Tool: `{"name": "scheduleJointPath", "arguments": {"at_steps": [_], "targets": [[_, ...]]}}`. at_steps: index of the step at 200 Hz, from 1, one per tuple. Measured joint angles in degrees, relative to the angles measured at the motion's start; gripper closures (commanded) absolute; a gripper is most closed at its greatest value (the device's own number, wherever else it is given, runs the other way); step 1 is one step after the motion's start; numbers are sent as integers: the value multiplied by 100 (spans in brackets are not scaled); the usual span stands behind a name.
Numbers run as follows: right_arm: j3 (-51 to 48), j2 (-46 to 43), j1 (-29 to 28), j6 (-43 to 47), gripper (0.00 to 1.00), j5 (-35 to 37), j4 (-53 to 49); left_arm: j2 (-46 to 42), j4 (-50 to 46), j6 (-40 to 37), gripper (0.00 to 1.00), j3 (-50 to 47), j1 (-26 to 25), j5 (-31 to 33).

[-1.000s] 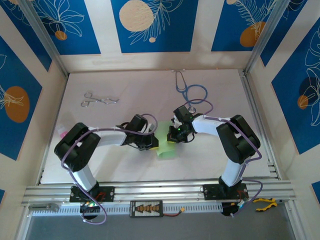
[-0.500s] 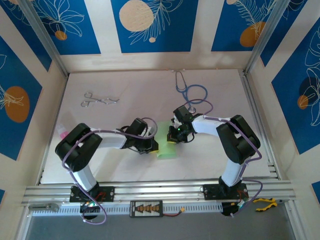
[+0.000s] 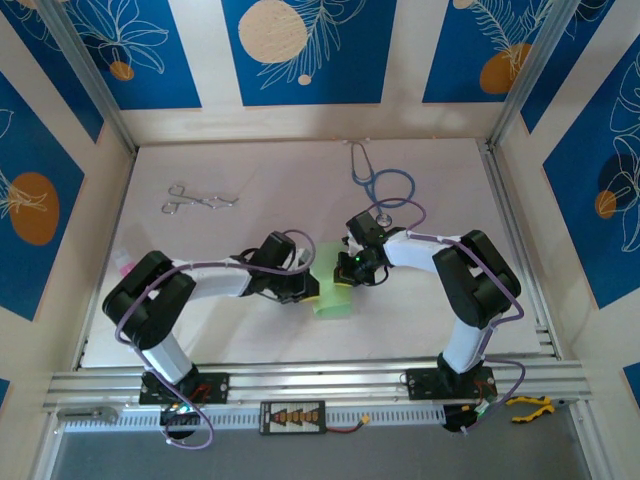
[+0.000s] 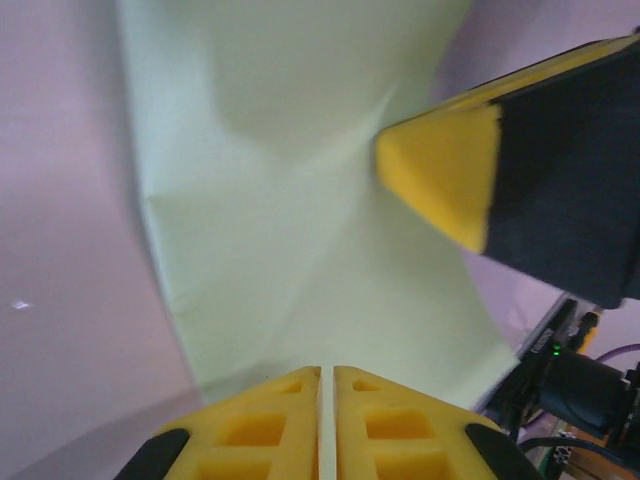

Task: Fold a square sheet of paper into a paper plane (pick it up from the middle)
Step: First fold the square sheet of paper in half at the center of the table.

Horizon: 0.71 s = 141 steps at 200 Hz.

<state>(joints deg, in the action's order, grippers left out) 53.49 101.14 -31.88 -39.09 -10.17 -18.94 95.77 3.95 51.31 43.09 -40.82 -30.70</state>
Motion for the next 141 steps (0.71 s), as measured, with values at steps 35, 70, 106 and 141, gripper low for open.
{"name": "scheduleJointPath", "arguments": {"at_steps": [35,70,106,141], "targets": [[0,0,-4,0,100,15,-2,208,417,254,88,-48,-96,-149],[0,0,-4,0,100,15,-2,332,726,282,88,-389,-140,-212],[0,0,-4,0,100,20,-2,208,1054,190,88,-678,-146,-184],[0,0,-4,0,100,20,-4,-153,656,7,88,-868,-201,-118]]}}
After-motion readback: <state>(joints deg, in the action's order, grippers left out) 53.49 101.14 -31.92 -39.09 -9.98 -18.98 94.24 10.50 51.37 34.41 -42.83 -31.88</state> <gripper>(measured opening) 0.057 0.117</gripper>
